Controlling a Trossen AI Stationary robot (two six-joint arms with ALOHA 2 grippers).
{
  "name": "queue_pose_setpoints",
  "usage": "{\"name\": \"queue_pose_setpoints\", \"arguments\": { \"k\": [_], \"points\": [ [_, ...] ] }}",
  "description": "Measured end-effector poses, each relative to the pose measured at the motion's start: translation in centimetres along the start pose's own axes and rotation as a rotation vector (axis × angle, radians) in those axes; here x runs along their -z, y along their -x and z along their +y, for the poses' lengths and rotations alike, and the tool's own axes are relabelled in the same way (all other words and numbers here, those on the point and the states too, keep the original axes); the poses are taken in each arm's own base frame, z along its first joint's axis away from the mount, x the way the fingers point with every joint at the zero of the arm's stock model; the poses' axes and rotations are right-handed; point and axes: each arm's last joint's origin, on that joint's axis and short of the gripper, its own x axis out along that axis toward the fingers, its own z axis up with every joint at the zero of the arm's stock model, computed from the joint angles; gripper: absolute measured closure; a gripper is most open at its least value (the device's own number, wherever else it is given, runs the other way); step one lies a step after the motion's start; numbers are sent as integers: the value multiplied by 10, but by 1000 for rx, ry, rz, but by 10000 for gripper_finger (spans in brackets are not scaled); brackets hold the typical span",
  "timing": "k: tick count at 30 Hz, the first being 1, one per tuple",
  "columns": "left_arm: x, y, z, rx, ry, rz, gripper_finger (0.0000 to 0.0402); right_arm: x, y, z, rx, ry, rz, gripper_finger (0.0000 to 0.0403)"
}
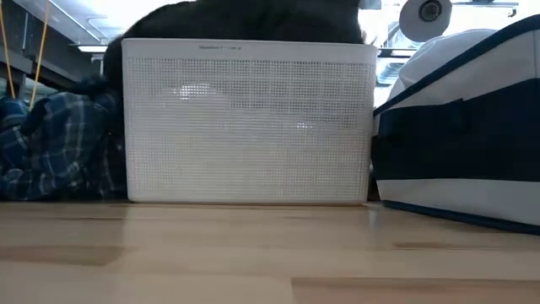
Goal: Sort clothes
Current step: Put the black blazer into the white bin
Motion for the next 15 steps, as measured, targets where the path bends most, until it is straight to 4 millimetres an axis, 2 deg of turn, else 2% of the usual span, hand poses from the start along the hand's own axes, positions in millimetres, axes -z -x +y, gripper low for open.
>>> {"name": "queue_pose_setpoints", "arguments": {
  "k": [8, 15],
  "points": [
    [-35, 2, 19, 82, 37, -343, 401, 0, 0, 0, 0, 19, 0, 229],
    [-69, 19, 40, 161, 118, -724, 401, 0, 0, 0, 6, 22, -9, 229]
  ]
}}
